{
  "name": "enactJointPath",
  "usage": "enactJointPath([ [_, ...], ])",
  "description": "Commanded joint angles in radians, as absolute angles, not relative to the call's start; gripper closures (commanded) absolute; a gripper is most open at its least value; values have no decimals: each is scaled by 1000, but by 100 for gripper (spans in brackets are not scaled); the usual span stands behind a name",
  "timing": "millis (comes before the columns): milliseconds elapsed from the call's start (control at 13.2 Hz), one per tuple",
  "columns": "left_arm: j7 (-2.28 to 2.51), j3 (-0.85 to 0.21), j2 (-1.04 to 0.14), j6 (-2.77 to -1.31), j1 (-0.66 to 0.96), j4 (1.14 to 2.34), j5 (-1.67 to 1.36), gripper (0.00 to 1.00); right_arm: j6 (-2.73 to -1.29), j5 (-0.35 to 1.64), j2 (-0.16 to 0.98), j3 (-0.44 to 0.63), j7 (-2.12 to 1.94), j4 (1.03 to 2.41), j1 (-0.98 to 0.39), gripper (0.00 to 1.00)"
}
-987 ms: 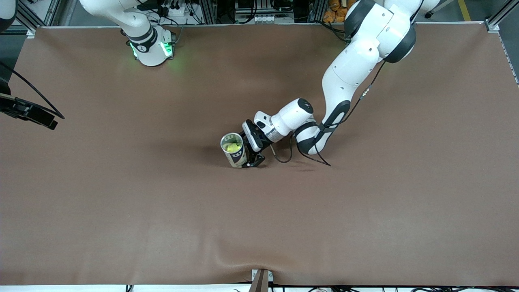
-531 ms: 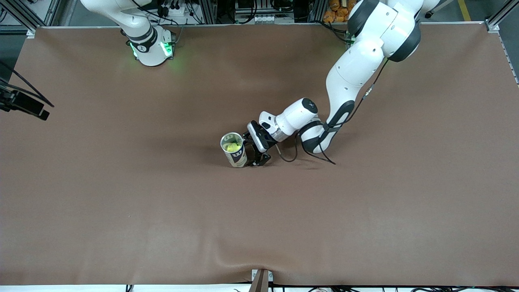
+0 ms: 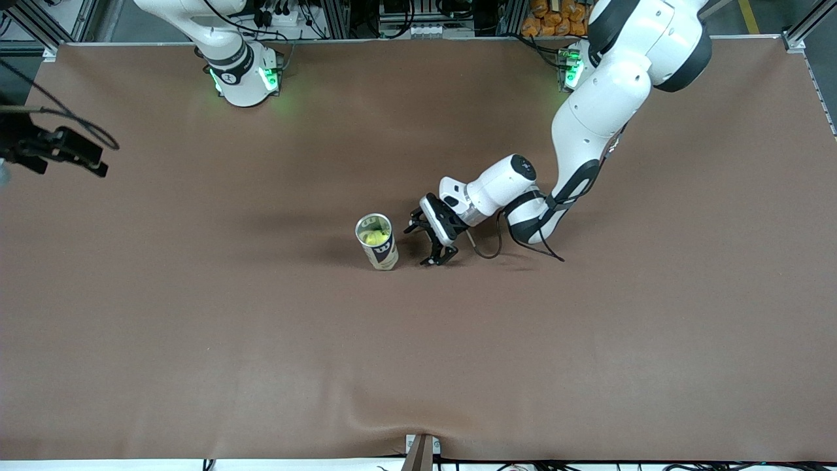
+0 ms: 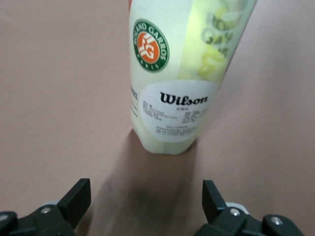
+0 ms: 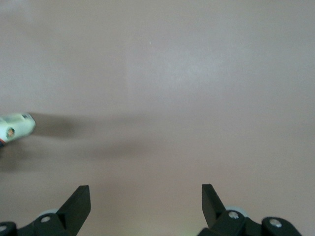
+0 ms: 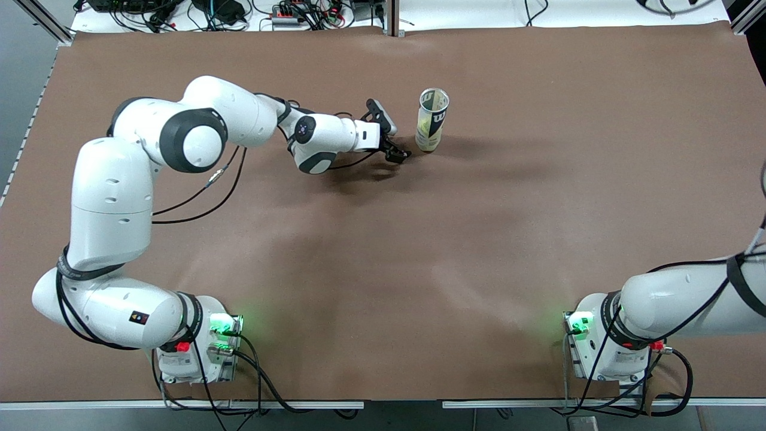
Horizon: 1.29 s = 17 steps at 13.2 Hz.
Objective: Insert tennis ball vertically with right arm
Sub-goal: 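Open the left gripper and release the upright can on the table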
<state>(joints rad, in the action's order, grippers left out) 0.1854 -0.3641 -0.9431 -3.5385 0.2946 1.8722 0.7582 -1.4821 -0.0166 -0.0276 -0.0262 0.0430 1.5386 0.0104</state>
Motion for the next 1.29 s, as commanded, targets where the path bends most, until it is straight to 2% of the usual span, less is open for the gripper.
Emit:
enactJointPath([
  [0, 235, -399, -878, -3536, 235, 1962, 781, 0, -1514, -25, -121, 7, -105, 1674, 25, 0],
  [228, 331, -445, -798, -3466, 166, 2031, 781, 0, -1523, -25, -118, 14, -118, 1667, 43, 0],
  [456, 348, -456, -782, -3436, 120, 2042, 781, 0, -1548, -25, -112, 12, -118, 1661, 48, 0],
  [683, 363, -515, -755, -3308, 68, 2029, 779, 0, -1542, -14, -112, 12, -114, 1652, 38, 0],
  [835, 365, -592, -743, -3226, -15, 2034, 779, 0, -1529, -9, -113, 11, -110, 1654, 35, 0],
  [1063, 360, -815, -672, -2893, -209, 2033, 779, 0, -1525, -9, -112, 11, -110, 1654, 40, 0],
  [1215, 356, -929, -676, -2789, -335, 2029, 779, 0, -1526, -9, -112, 11, -110, 1654, 41, 0],
])
